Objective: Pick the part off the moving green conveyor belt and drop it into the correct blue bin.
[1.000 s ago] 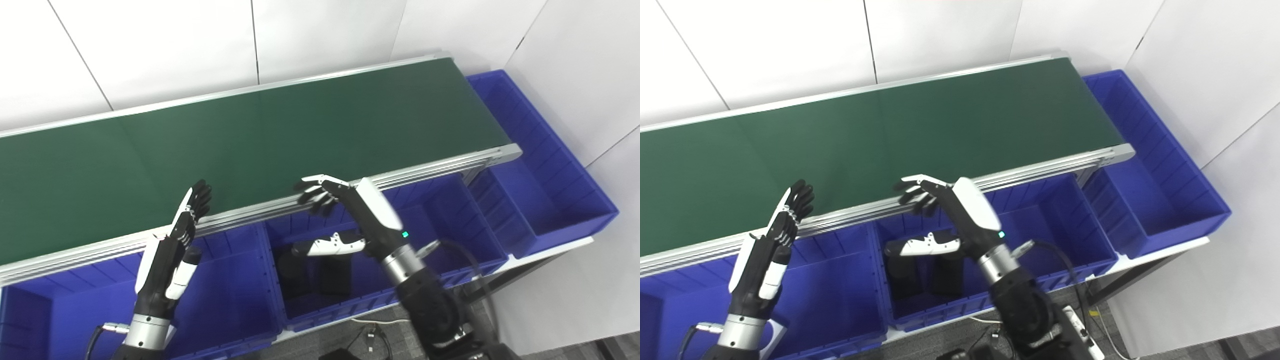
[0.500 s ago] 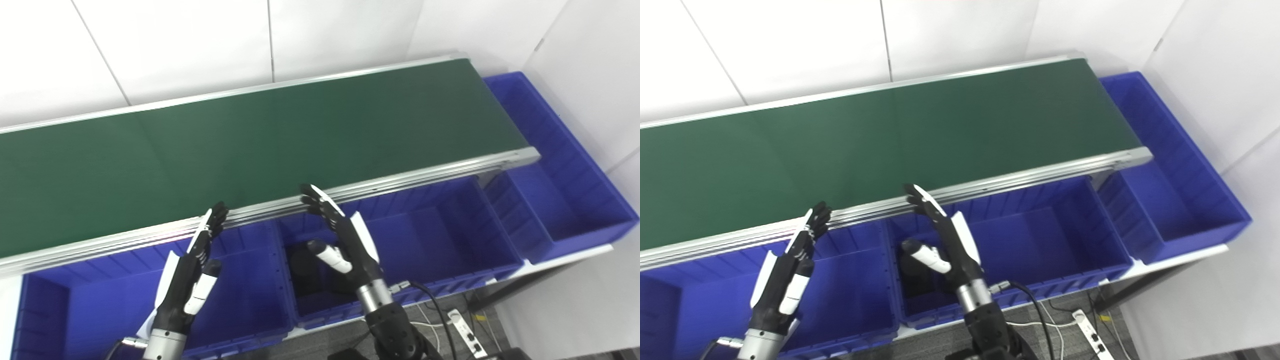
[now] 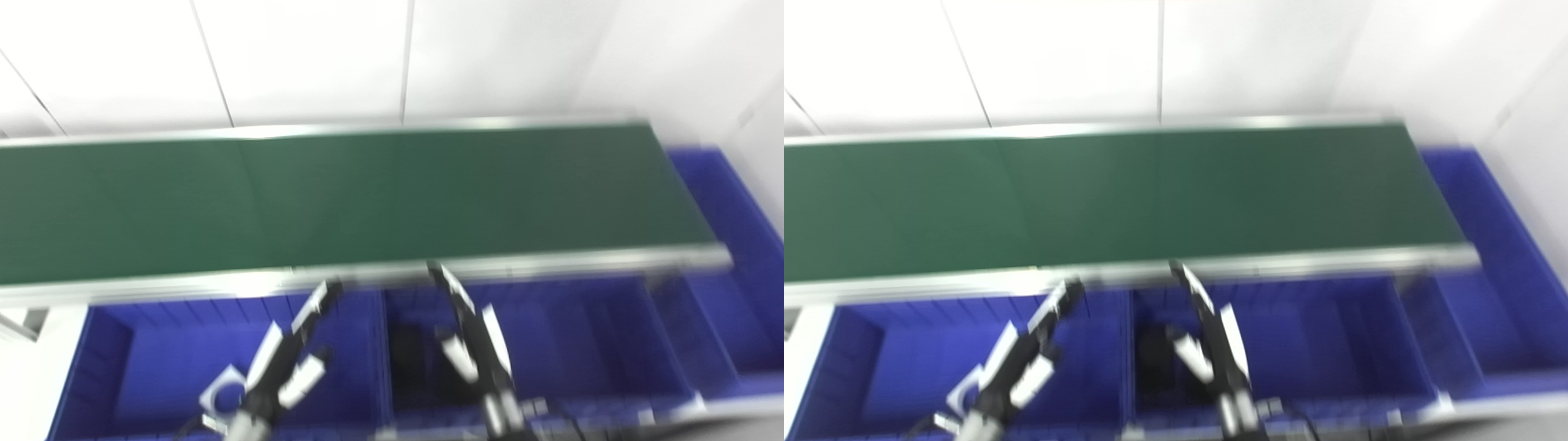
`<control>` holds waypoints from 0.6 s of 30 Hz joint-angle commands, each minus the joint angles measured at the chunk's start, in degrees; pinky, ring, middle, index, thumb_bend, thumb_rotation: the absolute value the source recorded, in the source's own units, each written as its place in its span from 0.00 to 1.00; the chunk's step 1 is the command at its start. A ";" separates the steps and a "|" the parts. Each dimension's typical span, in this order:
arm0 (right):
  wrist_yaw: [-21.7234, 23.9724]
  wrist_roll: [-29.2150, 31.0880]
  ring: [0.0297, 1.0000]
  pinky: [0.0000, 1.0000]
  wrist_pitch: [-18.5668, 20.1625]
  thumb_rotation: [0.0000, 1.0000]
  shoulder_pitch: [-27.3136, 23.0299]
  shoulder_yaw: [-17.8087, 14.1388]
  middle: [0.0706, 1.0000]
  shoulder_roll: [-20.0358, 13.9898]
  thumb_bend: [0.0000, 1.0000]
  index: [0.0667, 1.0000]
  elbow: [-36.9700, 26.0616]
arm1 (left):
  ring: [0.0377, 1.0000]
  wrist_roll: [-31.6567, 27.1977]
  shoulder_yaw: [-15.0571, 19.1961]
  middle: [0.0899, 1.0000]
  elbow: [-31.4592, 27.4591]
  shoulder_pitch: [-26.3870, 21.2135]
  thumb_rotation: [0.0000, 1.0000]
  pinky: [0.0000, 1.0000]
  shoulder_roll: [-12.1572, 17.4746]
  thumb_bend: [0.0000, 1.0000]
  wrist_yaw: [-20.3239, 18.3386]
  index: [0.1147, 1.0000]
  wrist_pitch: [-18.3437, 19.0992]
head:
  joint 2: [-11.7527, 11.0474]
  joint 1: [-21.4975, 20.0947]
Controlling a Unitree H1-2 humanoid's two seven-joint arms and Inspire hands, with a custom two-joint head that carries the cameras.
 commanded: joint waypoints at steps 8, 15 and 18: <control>-1.18 1.67 0.94 0.94 -3.01 1.00 -0.75 0.45 0.94 -2.29 0.86 0.91 -0.87 | 0.92 3.94 -4.06 0.92 0.37 -2.23 1.00 0.91 -0.57 0.78 8.14 0.93 -1.36 | -0.60 2.31; -1.69 1.37 0.94 0.93 -3.01 1.00 -1.02 1.04 0.93 -2.32 0.86 0.90 -0.91 | 0.93 3.60 -5.42 0.94 0.23 -2.73 1.00 0.93 0.26 0.79 9.84 0.94 -1.36 | 0.15 1.23; -1.38 1.70 0.93 0.92 -3.01 0.99 -0.98 1.10 0.93 -2.17 0.87 0.90 -1.32 | 0.94 3.45 -5.34 0.94 -0.15 -2.64 1.00 0.93 0.40 0.79 9.93 0.95 -1.36 | 1.89 -0.21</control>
